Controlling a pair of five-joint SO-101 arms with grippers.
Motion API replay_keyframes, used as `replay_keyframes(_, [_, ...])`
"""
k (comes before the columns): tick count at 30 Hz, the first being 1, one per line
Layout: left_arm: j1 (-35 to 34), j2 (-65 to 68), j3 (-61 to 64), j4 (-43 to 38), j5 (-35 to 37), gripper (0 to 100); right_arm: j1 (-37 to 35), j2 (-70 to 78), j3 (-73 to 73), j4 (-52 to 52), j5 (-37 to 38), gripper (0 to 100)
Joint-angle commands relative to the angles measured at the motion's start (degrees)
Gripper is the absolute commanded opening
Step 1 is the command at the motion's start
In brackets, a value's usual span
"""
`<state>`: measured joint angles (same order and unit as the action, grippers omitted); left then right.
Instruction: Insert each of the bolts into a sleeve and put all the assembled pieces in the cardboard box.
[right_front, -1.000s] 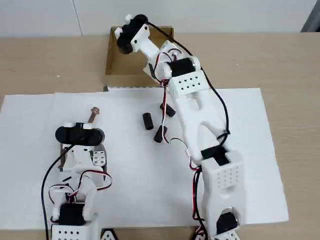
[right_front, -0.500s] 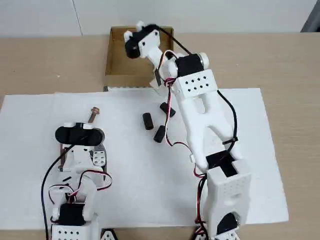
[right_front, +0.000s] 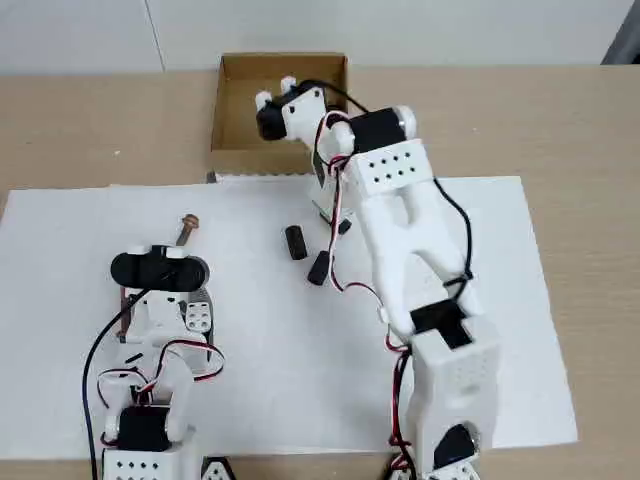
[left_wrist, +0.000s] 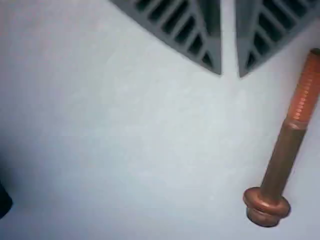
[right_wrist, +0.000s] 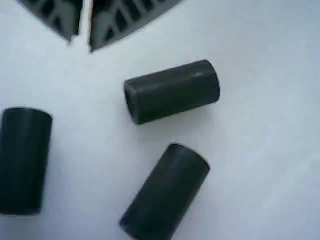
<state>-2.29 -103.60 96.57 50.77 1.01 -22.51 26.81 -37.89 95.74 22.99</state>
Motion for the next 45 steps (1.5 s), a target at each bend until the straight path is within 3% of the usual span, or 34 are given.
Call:
replay_keyframes(1, [-0.3,-0.5,-0.3,0.3,-0.3,1,0.1,2.5,-2.5,0.0,0.8,7.9])
replay_keyframes(5, [-0.3,-0.5,-0.3,0.3,-0.3,1,0.0,6.2,-2.6,-1.3,2.4,14.8])
replay_keyframes(29, [-0.3,-0.5,-0.3,0.3,-0.3,1,1.4,18.8,-2.6,-13.8,8.1,14.7])
replay_keyframes(36, [-0.3,-0.5,-0.3,0.3,-0.3,1,2.7,22.0,-2.6,-14.5,8.1,0.2])
replay_keyframes(45, [-0.2,-0.4,-0.4,0.3,-0.3,1,2.7,14.3,-2.7,-11.2,7.9,0.4])
